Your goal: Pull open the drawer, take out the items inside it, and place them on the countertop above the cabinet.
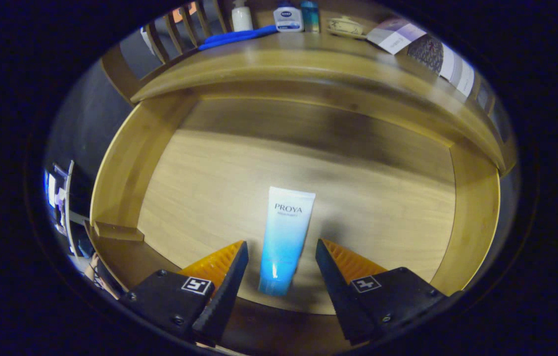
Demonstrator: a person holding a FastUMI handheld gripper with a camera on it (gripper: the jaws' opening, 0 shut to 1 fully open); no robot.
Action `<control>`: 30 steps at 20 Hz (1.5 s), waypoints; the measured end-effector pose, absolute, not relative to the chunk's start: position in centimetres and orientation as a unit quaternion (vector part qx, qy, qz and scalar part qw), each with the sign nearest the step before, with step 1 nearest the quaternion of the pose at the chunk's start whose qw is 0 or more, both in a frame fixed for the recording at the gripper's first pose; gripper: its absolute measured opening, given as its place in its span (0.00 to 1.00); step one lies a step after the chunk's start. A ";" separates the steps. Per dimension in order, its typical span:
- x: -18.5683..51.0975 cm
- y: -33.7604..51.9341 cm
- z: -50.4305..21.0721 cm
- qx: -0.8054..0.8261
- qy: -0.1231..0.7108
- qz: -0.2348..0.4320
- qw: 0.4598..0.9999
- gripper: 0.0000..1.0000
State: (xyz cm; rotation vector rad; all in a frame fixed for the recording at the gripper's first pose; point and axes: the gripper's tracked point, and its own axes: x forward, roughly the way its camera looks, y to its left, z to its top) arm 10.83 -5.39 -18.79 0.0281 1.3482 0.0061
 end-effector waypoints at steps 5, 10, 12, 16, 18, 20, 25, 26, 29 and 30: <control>11.6 -5.5 -19.5 0.015 0.645 -0.012 0.764 0.87; 11.9 -6.3 -19.7 -0.003 0.644 -0.031 0.765 0.74; 12.0 -6.8 -19.5 0.001 0.639 -0.040 0.768 0.62; 12.0 -6.6 -19.6 0.013 0.634 -0.040 0.772 0.53; 12.2 -6.8 -19.2 0.019 0.627 -0.038 0.778 0.51; 12.5 -6.7 -19.2 0.024 0.616 -0.037 0.786 0.51; 14.3 -6.7 -16.4 0.018 0.579 -0.033 0.814 0.50; 14.8 -6.7 -15.3 0.018 0.573 -0.034 0.819 0.50; 16.3 -6.6 -12.7 0.019 0.555 -0.035 0.831 0.50; 16.9 -6.5 -12.1 0.019 0.550 -0.036 0.834 0.50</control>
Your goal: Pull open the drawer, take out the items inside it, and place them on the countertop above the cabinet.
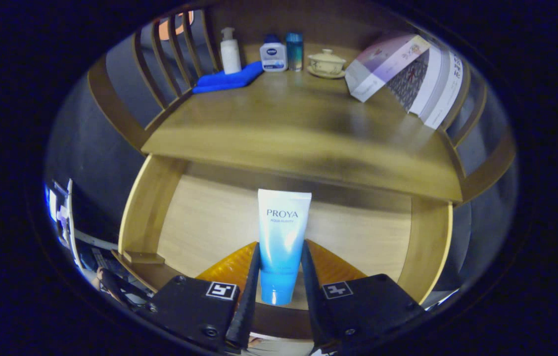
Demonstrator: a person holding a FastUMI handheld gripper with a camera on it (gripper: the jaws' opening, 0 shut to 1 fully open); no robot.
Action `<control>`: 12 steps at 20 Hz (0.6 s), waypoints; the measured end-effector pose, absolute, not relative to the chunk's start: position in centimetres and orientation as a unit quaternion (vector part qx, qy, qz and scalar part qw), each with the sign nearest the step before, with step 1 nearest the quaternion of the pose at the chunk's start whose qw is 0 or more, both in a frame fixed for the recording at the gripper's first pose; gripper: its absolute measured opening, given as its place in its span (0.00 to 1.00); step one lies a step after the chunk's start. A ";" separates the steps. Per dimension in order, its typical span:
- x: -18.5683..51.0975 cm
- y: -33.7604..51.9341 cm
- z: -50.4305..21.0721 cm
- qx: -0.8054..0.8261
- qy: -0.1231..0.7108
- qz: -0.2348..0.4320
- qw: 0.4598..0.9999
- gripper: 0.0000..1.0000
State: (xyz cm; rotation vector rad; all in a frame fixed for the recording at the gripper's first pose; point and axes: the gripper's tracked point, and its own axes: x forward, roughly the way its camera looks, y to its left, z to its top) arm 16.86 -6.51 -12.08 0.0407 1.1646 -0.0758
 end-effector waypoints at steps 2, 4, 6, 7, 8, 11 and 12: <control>18.1 -6.5 -10.4 0.018 0.539 -0.039 0.841 0.49; 19.9 -6.4 -9.0 0.012 0.524 -0.043 0.850 0.49; 21.4 -6.7 -7.8 0.006 0.513 -0.049 0.857 0.49; 22.3 -6.7 -7.4 0.004 0.509 -0.052 0.859 0.49; 23.0 -6.7 -6.9 0.002 0.506 -0.054 0.861 0.49; 25.6 -7.2 -6.0 -0.004 0.494 -0.069 0.867 0.49; 26.3 -7.4 -5.8 -0.007 0.491 -0.074 0.868 0.49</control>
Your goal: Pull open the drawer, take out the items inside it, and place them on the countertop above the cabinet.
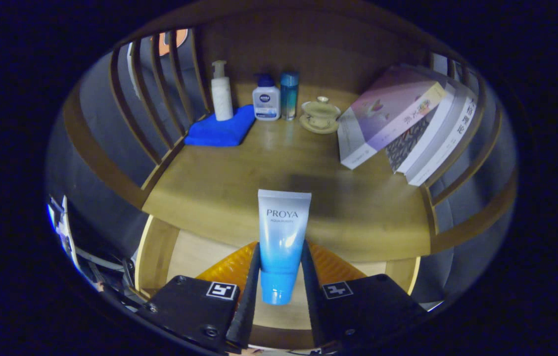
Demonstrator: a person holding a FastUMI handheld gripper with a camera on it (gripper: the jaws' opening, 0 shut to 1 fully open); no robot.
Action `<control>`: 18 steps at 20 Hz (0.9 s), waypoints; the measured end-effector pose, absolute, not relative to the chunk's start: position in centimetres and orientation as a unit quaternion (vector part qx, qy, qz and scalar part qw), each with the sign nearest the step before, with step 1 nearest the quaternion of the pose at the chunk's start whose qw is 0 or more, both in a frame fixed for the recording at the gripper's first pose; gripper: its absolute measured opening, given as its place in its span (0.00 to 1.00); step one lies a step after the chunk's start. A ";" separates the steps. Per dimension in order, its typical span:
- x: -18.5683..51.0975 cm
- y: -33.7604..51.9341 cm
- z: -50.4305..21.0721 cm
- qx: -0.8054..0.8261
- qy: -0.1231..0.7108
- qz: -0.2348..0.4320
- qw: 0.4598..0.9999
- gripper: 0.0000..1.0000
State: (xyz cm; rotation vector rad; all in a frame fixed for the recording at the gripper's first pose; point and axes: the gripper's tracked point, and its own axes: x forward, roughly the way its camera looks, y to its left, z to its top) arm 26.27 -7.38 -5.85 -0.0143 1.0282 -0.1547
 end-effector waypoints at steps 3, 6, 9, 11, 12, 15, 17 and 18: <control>28.3 -7.6 -6.2 -0.009 0.479 -0.088 0.873 0.49; 29.7 -7.6 -7.9 -0.001 0.477 -0.102 0.873 0.49; 31.0 -8.0 -8.9 -0.005 0.470 -0.114 0.875 0.49; 31.6 -8.1 -9.1 -0.009 0.464 -0.117 0.878 0.49; 31.9 -8.3 -9.3 -0.012 0.461 -0.121 0.879 0.49; 32.6 -8.7 -10.2 -0.012 0.457 -0.131 0.880 0.49; 32.9 -8.7 -10.8 -0.009 0.452 -0.129 0.883 0.51; 33.0 -8.6 -11.0 -0.010 0.446 -0.126 0.886 0.51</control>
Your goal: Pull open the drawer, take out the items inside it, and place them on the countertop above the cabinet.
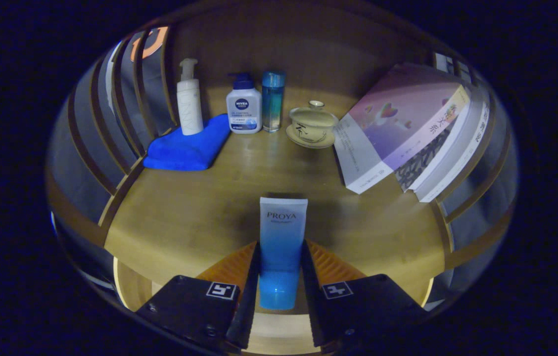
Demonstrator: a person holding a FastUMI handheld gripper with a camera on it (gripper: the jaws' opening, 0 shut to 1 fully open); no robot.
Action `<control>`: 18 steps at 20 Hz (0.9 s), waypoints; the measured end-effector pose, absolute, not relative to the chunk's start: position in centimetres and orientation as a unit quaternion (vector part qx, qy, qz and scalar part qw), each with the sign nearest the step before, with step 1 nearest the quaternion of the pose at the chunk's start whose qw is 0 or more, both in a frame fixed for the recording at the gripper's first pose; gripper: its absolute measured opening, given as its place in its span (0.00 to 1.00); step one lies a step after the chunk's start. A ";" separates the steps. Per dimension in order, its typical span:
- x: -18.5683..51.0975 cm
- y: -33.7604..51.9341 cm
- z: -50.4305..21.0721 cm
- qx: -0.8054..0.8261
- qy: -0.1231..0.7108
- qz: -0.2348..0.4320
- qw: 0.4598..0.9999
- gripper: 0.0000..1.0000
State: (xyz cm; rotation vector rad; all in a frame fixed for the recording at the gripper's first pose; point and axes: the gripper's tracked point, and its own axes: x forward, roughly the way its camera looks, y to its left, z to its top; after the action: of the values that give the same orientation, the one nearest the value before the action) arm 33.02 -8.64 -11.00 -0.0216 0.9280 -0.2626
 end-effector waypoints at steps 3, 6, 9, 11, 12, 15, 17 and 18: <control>32.7 -9.0 -10.9 -0.023 0.431 -0.128 0.893 0.53; 31.7 -8.2 -10.1 -0.021 0.420 -0.114 0.900 0.55; 29.6 -7.1 -9.6 -0.017 0.409 -0.097 0.907 0.56; 27.9 -6.1 -9.3 -0.012 0.403 -0.081 0.912 0.70; 27.0 -5.7 -8.8 -0.015 0.396 -0.076 0.915 0.78; 24.6 -4.6 -7.4 -0.022 0.366 -0.064 0.928 0.78; 22.7 -3.3 -5.8 -0.025 0.347 -0.050 0.936 0.79; 21.8 -2.8 -5.1 -0.028 0.336 -0.046 0.940 0.78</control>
State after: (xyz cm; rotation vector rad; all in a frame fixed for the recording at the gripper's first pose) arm 21.78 -2.81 -5.13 -0.0577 0.6852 -0.0934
